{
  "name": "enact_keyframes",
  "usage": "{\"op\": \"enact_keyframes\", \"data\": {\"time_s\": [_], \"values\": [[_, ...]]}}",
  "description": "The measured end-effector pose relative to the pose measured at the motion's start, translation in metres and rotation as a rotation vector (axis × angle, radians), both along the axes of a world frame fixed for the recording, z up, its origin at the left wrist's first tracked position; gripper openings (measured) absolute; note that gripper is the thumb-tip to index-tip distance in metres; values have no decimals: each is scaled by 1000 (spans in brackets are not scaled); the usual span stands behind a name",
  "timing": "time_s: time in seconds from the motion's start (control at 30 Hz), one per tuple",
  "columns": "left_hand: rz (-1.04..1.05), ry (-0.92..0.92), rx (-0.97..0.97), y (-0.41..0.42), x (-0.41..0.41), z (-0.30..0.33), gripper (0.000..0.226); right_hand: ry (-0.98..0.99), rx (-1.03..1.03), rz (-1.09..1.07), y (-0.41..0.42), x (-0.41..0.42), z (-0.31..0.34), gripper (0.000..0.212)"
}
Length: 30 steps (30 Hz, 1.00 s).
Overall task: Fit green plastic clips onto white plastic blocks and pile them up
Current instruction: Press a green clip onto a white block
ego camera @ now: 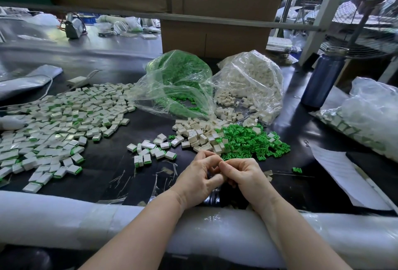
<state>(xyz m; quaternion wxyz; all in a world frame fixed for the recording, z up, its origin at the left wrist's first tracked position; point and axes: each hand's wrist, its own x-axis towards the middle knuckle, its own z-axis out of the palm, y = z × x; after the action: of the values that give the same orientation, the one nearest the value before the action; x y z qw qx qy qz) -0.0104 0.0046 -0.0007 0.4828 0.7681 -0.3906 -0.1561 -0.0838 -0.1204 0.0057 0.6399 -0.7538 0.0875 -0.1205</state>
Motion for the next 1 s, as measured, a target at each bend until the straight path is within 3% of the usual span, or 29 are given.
{"op": "enact_keyframes", "data": {"time_s": [0.6,0.77,1.0], "values": [[-9,40,-26,2,-1,3,8,-21,28,30,1,0,1,22],[-28,48,-45,1,0,0,25,-28,43,17,2,-1,2,22],[-35,39,-49,2,0,1,21,-29,44,-1,2,-1,2,24]]}}
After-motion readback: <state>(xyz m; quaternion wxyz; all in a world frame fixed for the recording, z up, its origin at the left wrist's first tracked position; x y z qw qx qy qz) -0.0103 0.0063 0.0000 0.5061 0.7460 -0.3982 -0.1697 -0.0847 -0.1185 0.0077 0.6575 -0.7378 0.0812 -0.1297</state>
